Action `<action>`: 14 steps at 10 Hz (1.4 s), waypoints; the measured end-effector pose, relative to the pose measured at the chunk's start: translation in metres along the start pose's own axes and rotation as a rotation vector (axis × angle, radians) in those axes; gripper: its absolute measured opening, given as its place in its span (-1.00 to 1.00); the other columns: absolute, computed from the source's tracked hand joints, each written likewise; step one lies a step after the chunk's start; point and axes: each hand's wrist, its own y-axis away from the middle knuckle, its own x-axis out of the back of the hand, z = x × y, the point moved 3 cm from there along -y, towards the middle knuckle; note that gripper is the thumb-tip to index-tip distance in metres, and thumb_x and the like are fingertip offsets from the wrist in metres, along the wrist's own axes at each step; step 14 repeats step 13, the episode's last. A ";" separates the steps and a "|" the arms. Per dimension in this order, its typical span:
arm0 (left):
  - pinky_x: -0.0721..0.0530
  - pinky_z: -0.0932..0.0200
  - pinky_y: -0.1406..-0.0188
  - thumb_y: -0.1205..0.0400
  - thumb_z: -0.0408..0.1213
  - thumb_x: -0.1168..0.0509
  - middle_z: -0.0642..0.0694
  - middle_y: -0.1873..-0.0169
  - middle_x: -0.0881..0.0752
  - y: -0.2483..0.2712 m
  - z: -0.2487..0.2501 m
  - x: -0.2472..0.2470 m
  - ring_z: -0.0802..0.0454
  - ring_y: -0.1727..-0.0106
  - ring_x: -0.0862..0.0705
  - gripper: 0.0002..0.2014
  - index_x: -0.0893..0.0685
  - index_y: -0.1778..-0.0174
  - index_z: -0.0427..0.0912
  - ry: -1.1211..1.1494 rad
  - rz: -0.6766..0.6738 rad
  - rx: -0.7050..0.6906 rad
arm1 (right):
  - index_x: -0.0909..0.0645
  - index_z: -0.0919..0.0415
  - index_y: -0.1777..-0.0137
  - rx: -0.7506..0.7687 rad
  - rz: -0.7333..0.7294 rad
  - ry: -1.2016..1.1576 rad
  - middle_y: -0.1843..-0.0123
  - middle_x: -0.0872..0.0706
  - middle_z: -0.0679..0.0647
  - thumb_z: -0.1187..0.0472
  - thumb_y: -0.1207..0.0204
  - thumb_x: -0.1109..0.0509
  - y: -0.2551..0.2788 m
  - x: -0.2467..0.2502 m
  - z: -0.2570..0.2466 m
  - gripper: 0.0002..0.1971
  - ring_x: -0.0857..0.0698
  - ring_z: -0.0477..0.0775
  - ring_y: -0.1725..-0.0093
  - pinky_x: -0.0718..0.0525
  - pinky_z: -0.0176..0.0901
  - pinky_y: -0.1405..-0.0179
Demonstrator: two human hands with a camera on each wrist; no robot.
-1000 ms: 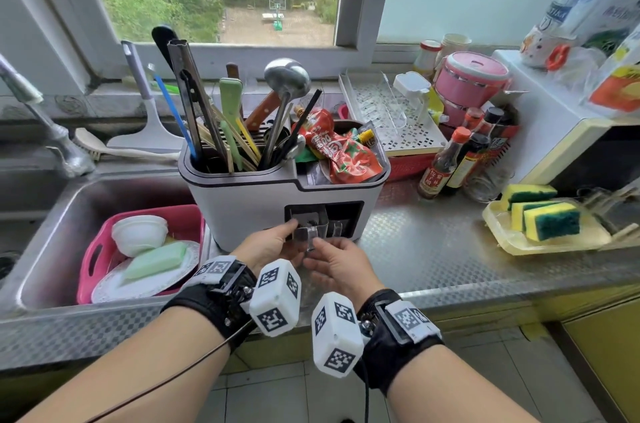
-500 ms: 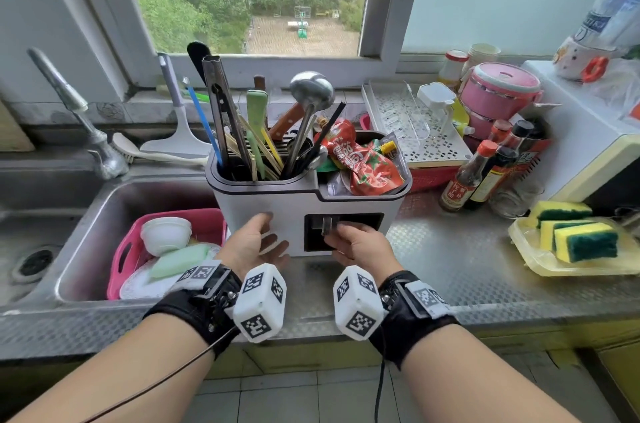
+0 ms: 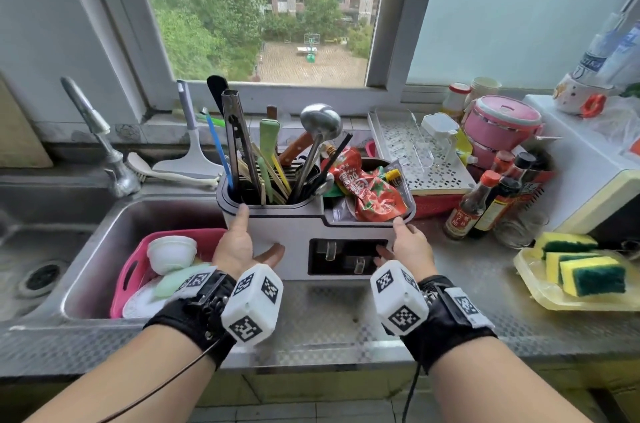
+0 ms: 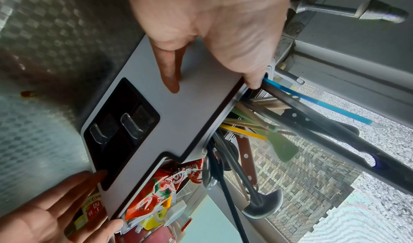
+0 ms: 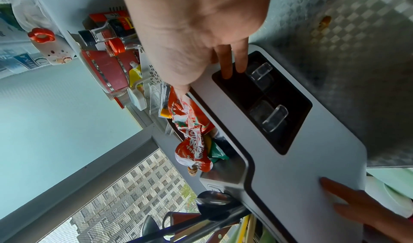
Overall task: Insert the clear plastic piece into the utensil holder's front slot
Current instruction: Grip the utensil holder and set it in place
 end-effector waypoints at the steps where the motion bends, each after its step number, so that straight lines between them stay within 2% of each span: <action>1: -0.69 -0.24 -0.18 -0.45 0.09 -0.44 -0.25 -0.51 -0.35 -0.007 0.005 -0.002 -0.28 0.07 -0.62 -0.47 -0.43 -0.22 -0.06 0.012 -0.006 0.000 | -0.47 0.18 -0.49 0.041 0.009 0.034 -0.03 -0.63 0.07 -0.16 -0.52 -0.28 0.004 -0.002 -0.007 -0.39 -0.70 0.07 0.12 -0.75 0.19 -0.13; 2: -0.67 -0.27 -0.21 -0.46 0.05 -0.44 -0.28 -0.52 -0.33 -0.015 0.009 -0.007 -0.30 0.02 -0.63 -0.51 -0.43 -0.19 -0.05 0.011 -0.016 -0.010 | -0.48 0.27 -0.49 0.069 0.022 0.113 0.15 -0.58 0.04 -0.08 -0.64 -0.22 -0.004 0.000 -0.015 -0.46 -0.57 -0.05 0.34 -0.67 -0.25 0.40; 3: -0.67 -0.26 -0.22 -0.49 0.03 -0.42 -0.27 -0.32 -0.43 -0.023 0.014 -0.015 -0.28 0.03 -0.64 -0.59 -0.48 -0.04 -0.17 -0.021 -0.031 -0.005 | -0.44 0.27 -0.51 0.080 0.010 0.170 -0.02 -0.60 0.13 -0.05 -0.66 -0.21 -0.016 -0.002 -0.023 -0.47 -0.56 -0.06 0.32 -0.51 -0.47 0.68; 4: -0.68 -0.19 -0.15 -0.53 0.03 -0.39 -0.23 0.10 -0.49 -0.030 0.021 -0.022 -0.25 0.11 -0.64 -0.67 -0.47 0.18 -0.15 -0.038 0.000 -0.008 | -0.41 0.22 -0.54 0.073 0.001 0.185 -0.11 -0.63 0.17 -0.09 -0.58 -0.30 -0.022 -0.010 -0.032 -0.40 -0.71 0.17 -0.07 -0.75 -0.09 -0.01; 5: -0.72 -0.16 -0.01 -0.52 0.07 -0.37 -0.28 -0.02 -0.51 -0.041 0.029 -0.028 -0.29 0.05 -0.68 -0.58 -0.49 -0.11 -0.14 -0.103 -0.014 -0.020 | -0.41 0.20 -0.54 0.053 -0.016 0.206 -0.14 -0.65 0.20 -0.11 -0.54 -0.34 -0.034 -0.020 -0.035 -0.37 -0.69 0.26 -0.21 -0.67 0.22 -0.29; 6: -0.78 -0.11 0.26 -0.46 0.09 -0.41 -0.29 -0.43 -0.35 -0.054 0.037 -0.032 -0.39 -0.12 -0.70 -0.30 -0.33 -0.49 0.00 -0.100 0.015 -0.054 | -0.40 0.26 -0.56 0.041 -0.037 0.244 -0.16 -0.64 0.19 -0.04 -0.61 -0.29 -0.046 -0.025 -0.045 -0.41 -0.66 0.26 -0.26 -0.70 -0.16 -0.08; 7: -0.78 -0.13 0.23 -0.46 0.08 -0.42 -0.30 -0.49 -0.31 -0.061 0.043 -0.037 -0.37 -0.02 -0.71 -0.21 -0.24 -0.58 0.06 -0.100 0.008 -0.066 | -0.34 0.29 -0.60 0.042 -0.042 0.242 -0.38 -0.59 0.29 0.04 -0.68 -0.23 -0.051 -0.031 -0.056 -0.44 -0.61 0.27 -0.33 -0.46 -0.56 0.76; 8: -0.75 -0.14 0.21 -0.54 0.02 -0.37 -0.30 -0.36 -0.39 -0.070 0.051 -0.045 -0.36 -0.08 -0.68 -0.36 -0.31 -0.52 0.00 -0.104 -0.006 -0.088 | -0.36 0.26 -0.59 0.050 -0.058 0.216 -0.27 -0.61 0.27 0.05 -0.65 -0.27 -0.069 -0.042 -0.058 -0.45 -0.62 0.21 -0.10 -0.37 -0.50 0.91; 9: -0.77 -0.10 0.31 -0.50 0.05 -0.39 -0.28 -0.48 -0.33 -0.075 0.056 -0.049 -0.38 -0.15 -0.68 -0.29 -0.28 -0.55 0.08 -0.109 -0.010 -0.085 | -0.37 0.27 -0.57 0.031 -0.092 0.204 -0.34 -0.60 0.29 0.04 -0.64 -0.28 -0.080 -0.049 -0.057 -0.45 -0.60 0.21 -0.10 -0.43 -0.47 0.87; 10: -0.79 -0.13 0.30 -0.47 0.07 -0.41 -0.29 -0.51 -0.31 -0.083 0.056 -0.046 -0.40 -0.06 -0.70 -0.26 -0.28 -0.55 0.09 -0.110 0.014 -0.087 | -0.39 0.32 -0.55 0.056 -0.071 0.215 -0.34 -0.59 0.28 0.05 -0.67 -0.25 -0.082 -0.050 -0.063 -0.47 -0.57 0.18 -0.09 -0.33 -0.53 0.92; 11: -0.78 -0.16 0.20 -0.50 0.08 -0.38 -0.30 -0.41 -0.40 -0.083 0.056 -0.050 -0.35 0.05 -0.71 -0.31 -0.29 -0.53 0.04 -0.139 -0.006 -0.085 | -0.38 0.32 -0.58 0.020 -0.073 0.215 -0.43 -0.58 0.29 0.04 -0.68 -0.21 -0.082 -0.049 -0.063 -0.46 -0.61 0.27 -0.26 -0.43 -0.56 0.77; 12: -0.71 -0.26 -0.10 -0.51 0.11 -0.36 -0.39 0.18 -0.73 -0.080 0.061 -0.045 -0.25 0.18 -0.69 -0.47 -0.43 -0.25 -0.13 -0.220 0.017 -0.097 | -0.37 0.31 -0.59 0.057 -0.081 0.308 -0.47 -0.56 0.21 -0.04 -0.67 -0.20 -0.084 -0.049 -0.064 -0.41 -0.54 0.23 -0.45 -0.54 -0.35 -0.11; 13: -0.65 -0.32 -0.21 -0.38 0.26 -0.39 -0.38 0.27 -0.78 -0.072 0.072 -0.038 -0.26 0.06 -0.75 -0.32 -0.47 -0.20 -0.19 -0.331 0.088 -0.114 | -0.61 0.25 -0.22 0.066 -0.113 0.286 -0.25 -0.59 0.09 -0.07 -0.64 -0.19 -0.072 -0.050 -0.068 -0.58 -0.64 0.12 -0.11 -0.53 -0.10 -0.23; 14: -0.65 -0.32 -0.21 -0.38 0.26 -0.39 -0.38 0.27 -0.78 -0.072 0.072 -0.038 -0.26 0.06 -0.75 -0.32 -0.47 -0.20 -0.19 -0.331 0.088 -0.114 | -0.61 0.25 -0.22 0.066 -0.113 0.286 -0.25 -0.59 0.09 -0.07 -0.64 -0.19 -0.072 -0.050 -0.068 -0.58 -0.64 0.12 -0.11 -0.53 -0.10 -0.23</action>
